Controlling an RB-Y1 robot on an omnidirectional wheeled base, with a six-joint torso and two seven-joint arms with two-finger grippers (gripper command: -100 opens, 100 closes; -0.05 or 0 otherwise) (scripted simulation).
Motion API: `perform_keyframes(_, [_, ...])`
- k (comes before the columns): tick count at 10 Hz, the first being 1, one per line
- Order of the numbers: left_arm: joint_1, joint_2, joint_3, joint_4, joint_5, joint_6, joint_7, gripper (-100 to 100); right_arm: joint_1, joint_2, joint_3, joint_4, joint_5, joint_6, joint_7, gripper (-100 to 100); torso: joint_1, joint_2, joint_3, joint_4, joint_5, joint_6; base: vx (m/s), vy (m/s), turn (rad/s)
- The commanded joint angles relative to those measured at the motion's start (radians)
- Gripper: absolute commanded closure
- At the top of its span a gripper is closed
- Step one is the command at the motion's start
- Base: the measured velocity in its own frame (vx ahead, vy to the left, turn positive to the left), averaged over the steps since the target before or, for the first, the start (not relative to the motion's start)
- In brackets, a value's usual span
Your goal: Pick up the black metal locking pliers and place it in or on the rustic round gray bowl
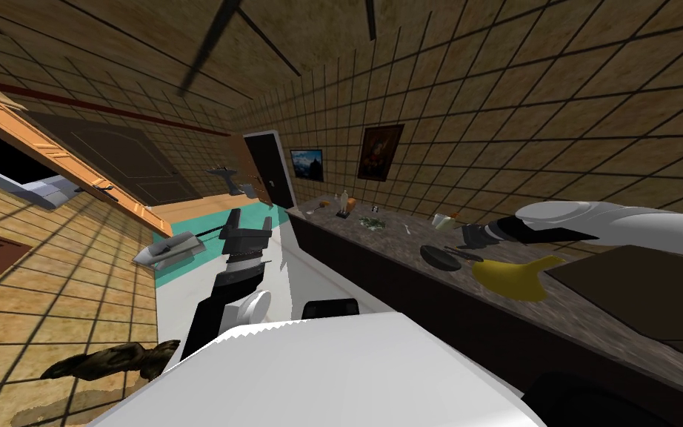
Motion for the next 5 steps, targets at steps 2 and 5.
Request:
perform_keyframes(2, [0.000,0.000,0.000,0.000,0.000,0.000,0.000,0,-0.016,0.001,0.003,-0.003,0.017,-0.006,-0.012,-100,0.000,0.000,0.000,0.000,0.000,0.000,-0.003,-0.001,0.010])
perform_keyframes(5, [0.000,0.000,0.000,0.000,0.000,0.000,0.000,0,-0.018,0.001,0.004,-0.004,0.019,-0.007,-0.015,0,0.000,0.000,0.000,0.000,0.000,0.000,0.000,0.000,0.000])
